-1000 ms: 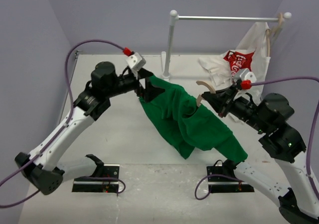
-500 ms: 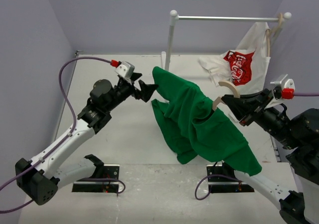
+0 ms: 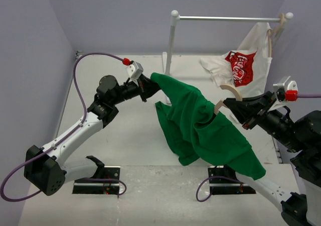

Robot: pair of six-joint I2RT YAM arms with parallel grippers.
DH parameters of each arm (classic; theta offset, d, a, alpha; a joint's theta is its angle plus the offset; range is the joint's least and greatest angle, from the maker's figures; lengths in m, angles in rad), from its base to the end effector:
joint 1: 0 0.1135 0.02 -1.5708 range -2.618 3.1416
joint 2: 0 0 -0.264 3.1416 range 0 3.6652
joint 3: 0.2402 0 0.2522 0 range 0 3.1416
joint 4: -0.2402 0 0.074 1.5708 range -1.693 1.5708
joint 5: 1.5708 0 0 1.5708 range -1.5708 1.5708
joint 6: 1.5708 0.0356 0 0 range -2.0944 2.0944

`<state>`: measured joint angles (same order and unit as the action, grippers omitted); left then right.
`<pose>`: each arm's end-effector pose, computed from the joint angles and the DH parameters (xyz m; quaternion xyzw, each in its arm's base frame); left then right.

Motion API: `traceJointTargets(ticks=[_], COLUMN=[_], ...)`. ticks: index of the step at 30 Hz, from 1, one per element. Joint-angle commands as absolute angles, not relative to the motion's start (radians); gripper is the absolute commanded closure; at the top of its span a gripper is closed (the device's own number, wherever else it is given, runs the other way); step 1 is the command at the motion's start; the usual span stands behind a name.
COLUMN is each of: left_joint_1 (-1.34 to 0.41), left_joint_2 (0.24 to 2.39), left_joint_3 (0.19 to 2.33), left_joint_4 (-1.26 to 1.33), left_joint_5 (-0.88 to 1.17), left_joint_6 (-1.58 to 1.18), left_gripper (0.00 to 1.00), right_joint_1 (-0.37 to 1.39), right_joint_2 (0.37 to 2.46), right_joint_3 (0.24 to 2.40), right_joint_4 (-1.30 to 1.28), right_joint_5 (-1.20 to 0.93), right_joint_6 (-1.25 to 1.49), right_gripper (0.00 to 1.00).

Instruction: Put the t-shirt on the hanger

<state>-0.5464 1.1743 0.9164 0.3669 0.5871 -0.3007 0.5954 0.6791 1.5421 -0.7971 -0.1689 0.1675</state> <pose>0.2232 -0.1588 0.3638 0.2921 0.6078 -0.4690 0.5704 0.0274 0.0258 0.5116 -0.2048 0.6524 0.3243 0.6537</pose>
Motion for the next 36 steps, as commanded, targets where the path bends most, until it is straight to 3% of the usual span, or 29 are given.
traceJointTargets(ticks=[1,5,10,14,16,18,25,29,34,36], left_joint_1=[-0.508,-0.358,-0.111,-0.094,-0.096,-0.098,-0.112,-0.323,-0.559,-0.585], left_joint_2=[1.181,1.163,1.168,1.209,1.235,1.228,1.022,1.063,1.157,1.188], left_joint_3=[0.996,0.971,0.825,0.803,0.826,0.839,0.966,1.138,1.305,1.332], left_joint_4=[0.274,0.153,0.224,0.328,0.353,0.383,0.333,0.3,0.161,0.164], left_joint_5=[0.386,0.162,0.271,0.45,0.546,0.622,0.742,1.006,1.051,1.069], left_joint_6=[-0.352,-0.511,-0.739,-0.758,-0.774,-0.769,-0.574,-0.462,-0.298,-0.296], left_gripper=[1.0,1.0,1.0,0.99,0.62,0.03,0.0,0.0,0.01,0.06], right_joint_1=[0.596,0.597,0.595,0.597,0.595,0.595,0.597,0.597,0.597,0.597], right_joint_2=[0.672,0.651,0.605,0.614,0.636,0.662,0.71,0.725,0.754,0.755], right_joint_3=[1.532,1.509,1.505,1.525,1.531,1.534,1.519,1.473,1.446,1.434], right_joint_4=[-0.754,-0.759,-0.763,-0.764,-0.764,-0.764,-0.746,-0.687,-0.641,-0.619], right_joint_5=[-0.052,0.037,0.046,0.006,-0.02,-0.026,-0.043,-0.179,-0.288,-0.318], right_joint_6=[0.194,0.207,0.207,0.207,0.198,0.194,0.169,0.164,0.152,0.148], right_gripper=[1.0,1.0,1.0,1.0,1.0,1.0,1.0,1.0,1.0,1.0])
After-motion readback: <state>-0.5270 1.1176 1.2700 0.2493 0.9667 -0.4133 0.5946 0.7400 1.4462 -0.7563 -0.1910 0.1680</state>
